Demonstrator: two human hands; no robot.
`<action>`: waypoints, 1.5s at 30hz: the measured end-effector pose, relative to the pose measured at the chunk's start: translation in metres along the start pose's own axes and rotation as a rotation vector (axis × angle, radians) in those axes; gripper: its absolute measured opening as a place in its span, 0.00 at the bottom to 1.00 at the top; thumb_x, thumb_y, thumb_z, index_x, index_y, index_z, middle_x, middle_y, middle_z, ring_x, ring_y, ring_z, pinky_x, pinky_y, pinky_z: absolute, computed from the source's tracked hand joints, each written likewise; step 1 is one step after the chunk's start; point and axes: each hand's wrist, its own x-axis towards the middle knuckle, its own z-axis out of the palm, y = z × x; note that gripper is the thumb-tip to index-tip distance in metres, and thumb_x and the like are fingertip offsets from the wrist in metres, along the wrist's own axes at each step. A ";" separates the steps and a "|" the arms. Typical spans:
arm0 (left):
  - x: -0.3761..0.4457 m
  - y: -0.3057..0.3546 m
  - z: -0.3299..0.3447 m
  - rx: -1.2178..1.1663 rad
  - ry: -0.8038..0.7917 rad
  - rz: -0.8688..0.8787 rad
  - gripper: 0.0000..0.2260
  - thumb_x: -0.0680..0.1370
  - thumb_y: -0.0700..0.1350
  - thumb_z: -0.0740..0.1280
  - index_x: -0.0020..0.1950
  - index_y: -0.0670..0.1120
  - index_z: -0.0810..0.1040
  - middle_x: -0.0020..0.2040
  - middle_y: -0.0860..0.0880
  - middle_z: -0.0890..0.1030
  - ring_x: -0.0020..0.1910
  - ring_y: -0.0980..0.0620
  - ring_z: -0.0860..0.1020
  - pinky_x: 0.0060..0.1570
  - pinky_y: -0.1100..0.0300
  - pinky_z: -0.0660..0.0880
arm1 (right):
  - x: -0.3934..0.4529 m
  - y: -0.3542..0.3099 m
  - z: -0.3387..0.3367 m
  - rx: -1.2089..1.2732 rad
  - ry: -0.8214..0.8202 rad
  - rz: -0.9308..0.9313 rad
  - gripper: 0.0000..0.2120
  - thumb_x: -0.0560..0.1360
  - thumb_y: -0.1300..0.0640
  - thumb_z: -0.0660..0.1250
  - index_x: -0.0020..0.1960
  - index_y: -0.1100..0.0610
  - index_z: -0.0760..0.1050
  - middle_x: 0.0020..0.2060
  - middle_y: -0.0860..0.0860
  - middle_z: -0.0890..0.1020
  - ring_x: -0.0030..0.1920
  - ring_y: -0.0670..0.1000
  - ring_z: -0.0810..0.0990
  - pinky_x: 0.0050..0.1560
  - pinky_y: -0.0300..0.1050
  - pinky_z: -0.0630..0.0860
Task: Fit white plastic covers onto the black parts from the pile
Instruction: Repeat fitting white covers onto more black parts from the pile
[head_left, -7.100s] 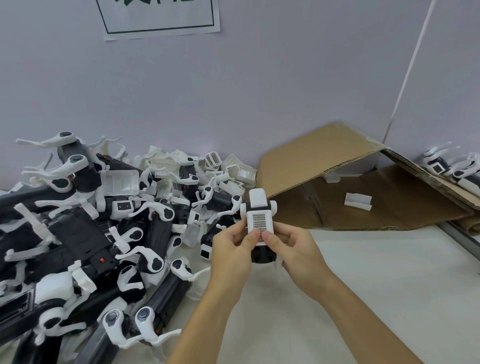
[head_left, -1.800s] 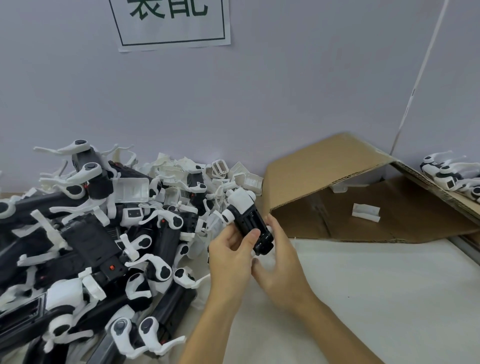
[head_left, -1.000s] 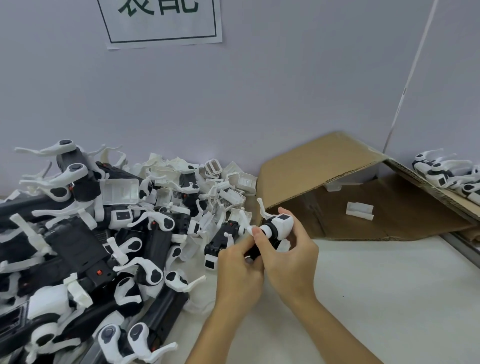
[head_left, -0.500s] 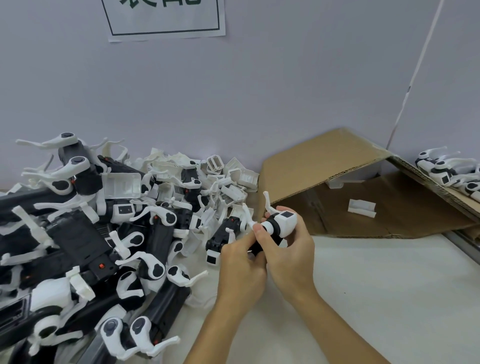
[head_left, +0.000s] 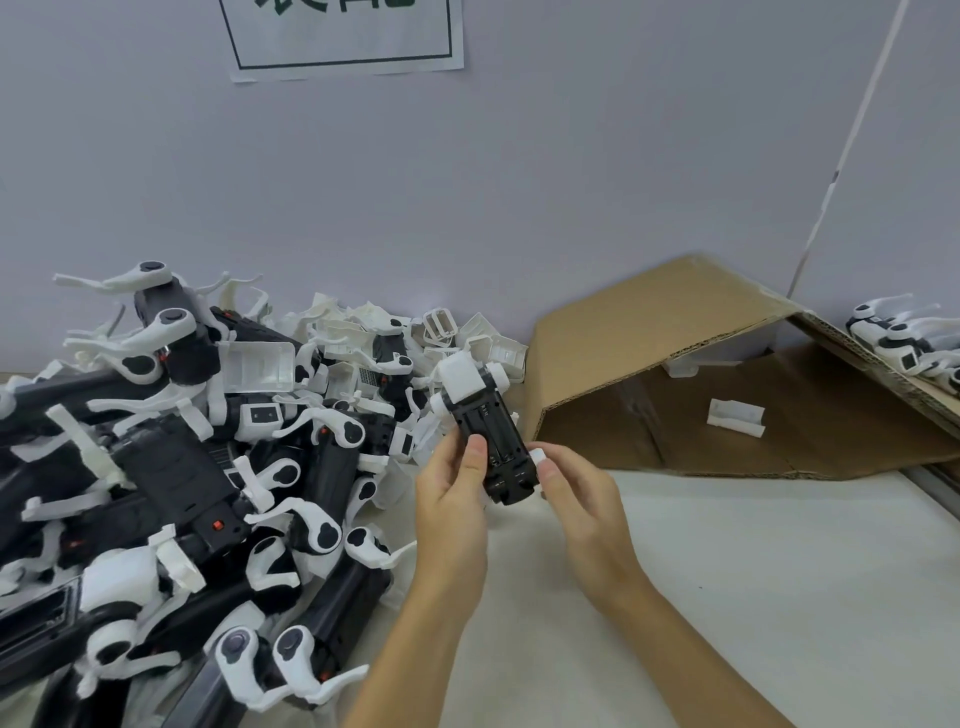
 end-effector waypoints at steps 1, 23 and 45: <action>0.000 0.001 0.001 -0.009 0.004 -0.005 0.12 0.84 0.43 0.59 0.59 0.47 0.82 0.56 0.46 0.85 0.59 0.48 0.82 0.66 0.47 0.74 | -0.001 -0.001 0.001 -0.009 -0.010 -0.035 0.15 0.80 0.49 0.59 0.56 0.52 0.82 0.48 0.48 0.86 0.51 0.50 0.83 0.53 0.56 0.77; -0.003 0.013 0.003 -0.381 0.060 -0.202 0.24 0.71 0.54 0.67 0.62 0.41 0.78 0.45 0.41 0.86 0.41 0.48 0.85 0.37 0.58 0.81 | -0.006 -0.005 0.006 0.017 0.252 -0.218 0.18 0.81 0.49 0.54 0.66 0.51 0.73 0.53 0.46 0.80 0.54 0.51 0.79 0.50 0.43 0.76; -0.007 0.016 0.001 -0.260 0.003 -0.165 0.13 0.85 0.43 0.56 0.56 0.51 0.81 0.56 0.37 0.83 0.48 0.39 0.82 0.48 0.45 0.77 | -0.005 -0.005 0.017 0.322 -0.188 0.264 0.16 0.70 0.56 0.61 0.54 0.40 0.73 0.49 0.52 0.82 0.42 0.50 0.80 0.41 0.45 0.77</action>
